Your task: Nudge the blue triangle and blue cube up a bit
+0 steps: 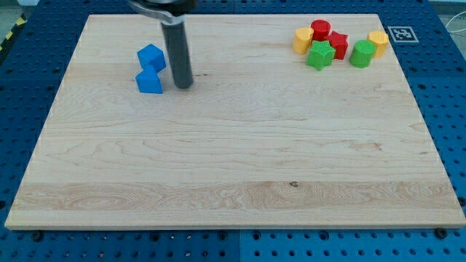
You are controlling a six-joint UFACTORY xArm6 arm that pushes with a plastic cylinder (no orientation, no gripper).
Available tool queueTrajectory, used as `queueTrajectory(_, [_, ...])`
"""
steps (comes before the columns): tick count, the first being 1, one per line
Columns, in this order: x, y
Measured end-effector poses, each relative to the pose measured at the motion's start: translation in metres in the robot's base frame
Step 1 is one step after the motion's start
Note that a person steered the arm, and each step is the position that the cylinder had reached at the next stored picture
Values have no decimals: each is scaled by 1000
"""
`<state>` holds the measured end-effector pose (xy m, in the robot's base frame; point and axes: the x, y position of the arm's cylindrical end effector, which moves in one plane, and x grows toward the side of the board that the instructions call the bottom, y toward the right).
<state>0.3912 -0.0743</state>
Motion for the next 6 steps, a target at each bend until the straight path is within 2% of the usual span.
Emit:
queueTrajectory(1, [33, -11])
queueTrajectory(2, [43, -52])
queueTrajectory(4, [8, -65])
queueTrajectory(6, [-2, -60])
